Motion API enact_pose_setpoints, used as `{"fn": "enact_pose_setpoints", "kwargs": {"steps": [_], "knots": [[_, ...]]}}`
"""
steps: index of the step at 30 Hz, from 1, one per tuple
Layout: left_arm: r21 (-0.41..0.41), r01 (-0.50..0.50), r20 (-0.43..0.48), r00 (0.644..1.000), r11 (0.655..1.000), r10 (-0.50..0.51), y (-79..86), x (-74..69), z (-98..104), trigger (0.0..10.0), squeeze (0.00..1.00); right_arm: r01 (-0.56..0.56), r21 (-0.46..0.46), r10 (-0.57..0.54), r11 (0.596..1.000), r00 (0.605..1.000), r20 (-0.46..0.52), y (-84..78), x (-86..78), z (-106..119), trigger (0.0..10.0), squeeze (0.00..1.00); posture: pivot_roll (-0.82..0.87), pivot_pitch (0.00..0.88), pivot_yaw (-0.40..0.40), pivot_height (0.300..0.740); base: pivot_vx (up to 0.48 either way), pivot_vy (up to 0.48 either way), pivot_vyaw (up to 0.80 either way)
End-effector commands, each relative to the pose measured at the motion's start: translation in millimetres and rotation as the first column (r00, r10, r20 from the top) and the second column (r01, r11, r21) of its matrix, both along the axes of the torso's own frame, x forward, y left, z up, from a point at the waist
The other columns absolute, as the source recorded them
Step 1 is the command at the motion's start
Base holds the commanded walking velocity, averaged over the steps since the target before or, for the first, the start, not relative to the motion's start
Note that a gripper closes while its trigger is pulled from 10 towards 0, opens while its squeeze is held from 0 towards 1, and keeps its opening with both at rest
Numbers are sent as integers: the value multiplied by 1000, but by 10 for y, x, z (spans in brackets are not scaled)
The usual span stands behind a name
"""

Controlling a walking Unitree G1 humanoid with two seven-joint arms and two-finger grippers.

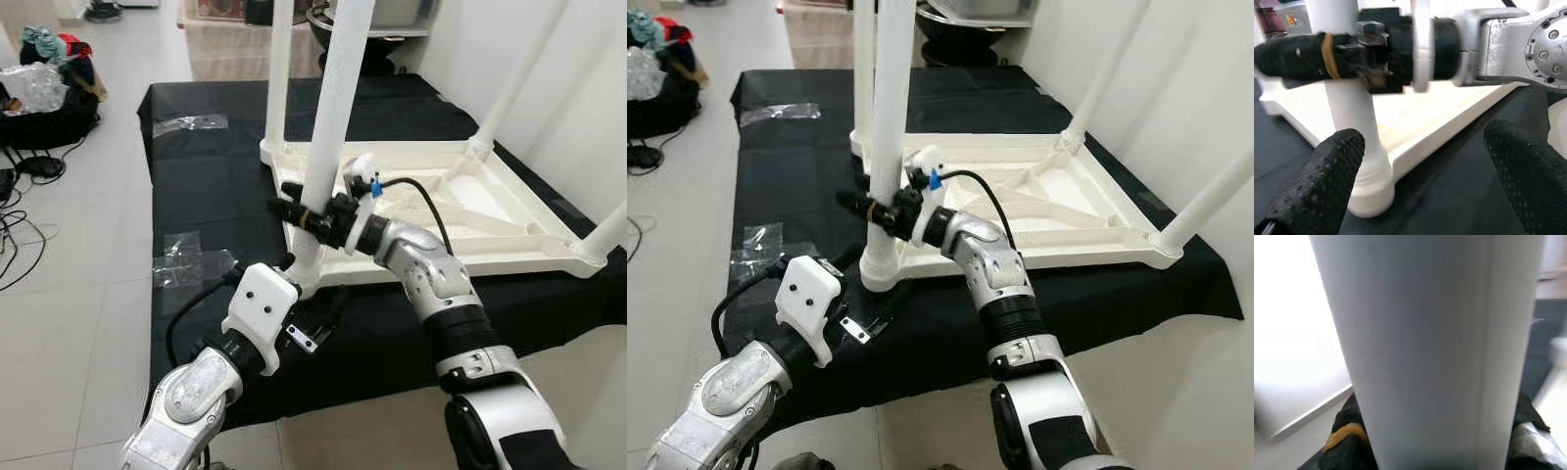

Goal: Building children table

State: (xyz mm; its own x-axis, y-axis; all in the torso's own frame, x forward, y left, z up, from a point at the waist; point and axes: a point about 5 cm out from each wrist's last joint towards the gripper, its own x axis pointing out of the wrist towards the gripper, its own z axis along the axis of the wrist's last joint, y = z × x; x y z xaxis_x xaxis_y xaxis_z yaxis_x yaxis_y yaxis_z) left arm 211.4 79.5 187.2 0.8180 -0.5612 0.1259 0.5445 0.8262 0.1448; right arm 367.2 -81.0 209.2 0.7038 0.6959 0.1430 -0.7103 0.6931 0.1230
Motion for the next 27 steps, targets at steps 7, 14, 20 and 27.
{"fn": "enact_pose_setpoints", "kwargs": {"steps": [7,14,20,27], "knots": [[-2,12,-3,1000,1000,-12,-36,11,-8,10000,0,699,-32,-696,714,714,70,-554,52,62,0,0,75,65,-102,740,0,0,0],[3,7,-6,1000,1000,-7,-19,9,-14,10000,0,844,-109,-847,526,531,19,-528,-90,-82,4000,0,78,61,-99,740,0,0,0],[6,11,1,1000,1000,-11,-22,16,-12,10000,0,776,10,-776,630,630,-8,-298,-54,29,10000,1000,71,41,-97,740,0,0,0],[5,9,5,1000,1000,-9,-23,34,-5,10000,0,500,113,-508,858,860,53,-374,105,265,10000,0,70,49,-100,740,0,0,0]]}}
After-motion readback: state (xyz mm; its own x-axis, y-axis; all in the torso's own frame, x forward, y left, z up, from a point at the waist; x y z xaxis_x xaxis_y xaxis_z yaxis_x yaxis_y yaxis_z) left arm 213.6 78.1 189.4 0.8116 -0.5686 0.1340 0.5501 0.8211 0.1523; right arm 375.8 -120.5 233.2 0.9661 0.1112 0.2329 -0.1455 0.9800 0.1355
